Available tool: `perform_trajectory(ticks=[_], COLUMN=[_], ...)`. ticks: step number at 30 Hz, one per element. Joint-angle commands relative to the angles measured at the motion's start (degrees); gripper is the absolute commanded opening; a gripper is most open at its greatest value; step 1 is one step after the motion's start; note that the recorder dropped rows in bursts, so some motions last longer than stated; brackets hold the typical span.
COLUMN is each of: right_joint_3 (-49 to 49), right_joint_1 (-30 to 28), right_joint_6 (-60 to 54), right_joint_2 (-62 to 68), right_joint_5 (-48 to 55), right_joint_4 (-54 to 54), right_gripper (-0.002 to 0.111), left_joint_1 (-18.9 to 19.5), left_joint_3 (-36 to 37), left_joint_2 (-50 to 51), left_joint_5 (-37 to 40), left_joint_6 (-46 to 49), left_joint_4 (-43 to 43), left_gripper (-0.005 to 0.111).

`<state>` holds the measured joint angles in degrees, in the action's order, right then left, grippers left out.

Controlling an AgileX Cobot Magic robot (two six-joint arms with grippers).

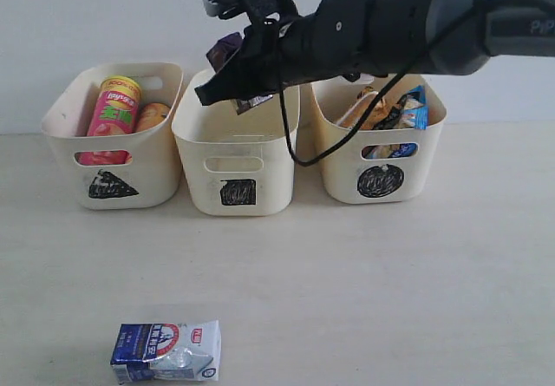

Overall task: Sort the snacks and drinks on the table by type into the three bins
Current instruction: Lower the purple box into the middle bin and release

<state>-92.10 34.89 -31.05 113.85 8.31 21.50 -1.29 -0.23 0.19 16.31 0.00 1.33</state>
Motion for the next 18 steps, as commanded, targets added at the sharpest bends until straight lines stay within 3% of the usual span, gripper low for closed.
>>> perform_trajectory(ticks=[1,13,16,17,18], right_joint_3=[-0.6,-0.6,-0.6,-0.6,-0.6], right_joint_1=[0.1,0.1,0.1,0.1,0.1], right_joint_6=[0.3,0.3,0.3,0.3,0.3], right_joint_2=[2.7,10.7,11.4,11.8,11.8], right_joint_5=[-11.9,-24.4,-24.9,-24.9,-24.8], right_joint_4=[1.2,0.7,0.6,0.5,0.5], right_gripper=[0.000,0.002,0.015,0.031,0.040], left_joint_1=[0.1,0.1,0.1,0.1,0.1], left_joint_3=[0.2,0.2,0.2,0.2,0.2], left_joint_2=[-0.2,-0.2,-0.2,-0.2,-0.2], left_joint_5=[-0.4,-0.4,-0.4,-0.4,-0.4], left_joint_6=[-0.4,-0.3,-0.3,-0.3,-0.3], left_joint_4=[0.6,0.6,0.6,0.6,0.6], left_gripper=[0.004,0.004,0.004,0.004,0.004])
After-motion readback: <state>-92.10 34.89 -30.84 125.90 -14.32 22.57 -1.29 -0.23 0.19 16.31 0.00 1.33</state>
